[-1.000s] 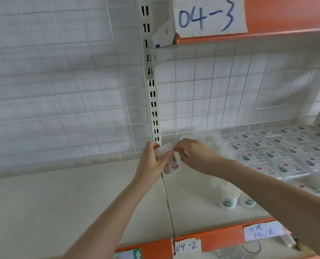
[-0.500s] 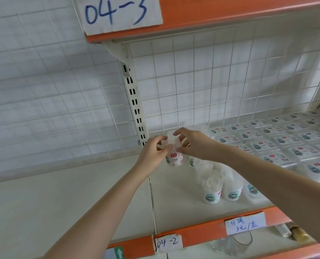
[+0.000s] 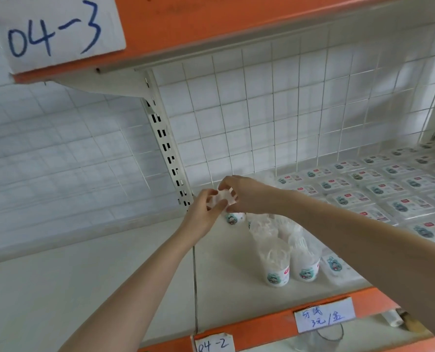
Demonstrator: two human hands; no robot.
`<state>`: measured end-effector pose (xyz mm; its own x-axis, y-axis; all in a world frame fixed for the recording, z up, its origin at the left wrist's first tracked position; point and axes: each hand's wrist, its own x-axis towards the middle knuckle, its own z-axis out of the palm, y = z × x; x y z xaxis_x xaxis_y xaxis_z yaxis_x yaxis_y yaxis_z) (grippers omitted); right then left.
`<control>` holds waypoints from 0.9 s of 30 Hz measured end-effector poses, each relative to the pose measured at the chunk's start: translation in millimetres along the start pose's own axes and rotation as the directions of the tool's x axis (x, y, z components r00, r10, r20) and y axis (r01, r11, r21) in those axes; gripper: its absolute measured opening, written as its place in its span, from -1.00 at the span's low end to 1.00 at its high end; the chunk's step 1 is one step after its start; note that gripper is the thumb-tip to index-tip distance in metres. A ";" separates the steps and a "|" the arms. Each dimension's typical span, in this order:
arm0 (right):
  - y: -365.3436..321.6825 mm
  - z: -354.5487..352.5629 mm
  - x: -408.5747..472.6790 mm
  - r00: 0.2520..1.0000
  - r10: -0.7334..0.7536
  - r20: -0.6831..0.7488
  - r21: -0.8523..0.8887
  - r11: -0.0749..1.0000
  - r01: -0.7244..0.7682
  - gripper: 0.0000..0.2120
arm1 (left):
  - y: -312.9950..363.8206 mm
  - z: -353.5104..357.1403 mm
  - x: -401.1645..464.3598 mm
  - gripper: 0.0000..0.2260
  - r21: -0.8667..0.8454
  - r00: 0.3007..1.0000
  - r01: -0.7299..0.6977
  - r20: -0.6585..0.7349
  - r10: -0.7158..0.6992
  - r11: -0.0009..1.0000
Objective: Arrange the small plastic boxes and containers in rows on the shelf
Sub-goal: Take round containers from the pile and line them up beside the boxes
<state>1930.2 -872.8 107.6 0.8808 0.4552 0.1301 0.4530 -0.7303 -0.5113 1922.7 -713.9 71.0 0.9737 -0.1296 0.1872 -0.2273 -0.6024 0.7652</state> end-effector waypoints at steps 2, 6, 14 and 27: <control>5.2 0.2 5.5 1.000 0.001 -0.012 0.042 0.999 -0.001 -0.58 | -5.9 1.5 4.3 -0.65 0.002 0.999 0.029 -0.022 -0.028 1.000; 18.2 -2.4 6.7 0.999 -0.008 -0.054 0.023 1.000 0.010 -0.69 | -10.7 3.5 8.6 -0.61 0.044 0.996 0.056 -0.072 -0.053 0.997; 44.4 -16.2 2.2 0.981 0.097 -0.168 0.110 0.991 -0.079 -0.74 | -17.0 21.0 22.0 -0.56 0.110 0.993 0.117 -0.040 -0.113 0.987; 59.5 -14.7 4.0 0.978 0.103 -0.180 0.175 0.982 -0.071 -0.81 | -13.0 30.3 26.3 -0.68 -0.071 0.996 0.086 -0.012 -0.087 0.994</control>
<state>1962.7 -921.9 90.2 0.9330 0.2786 0.2280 0.3584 -0.6600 -0.6603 1951.7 -733.4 47.3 0.9896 -0.0671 0.1271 -0.1429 -0.5541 0.8201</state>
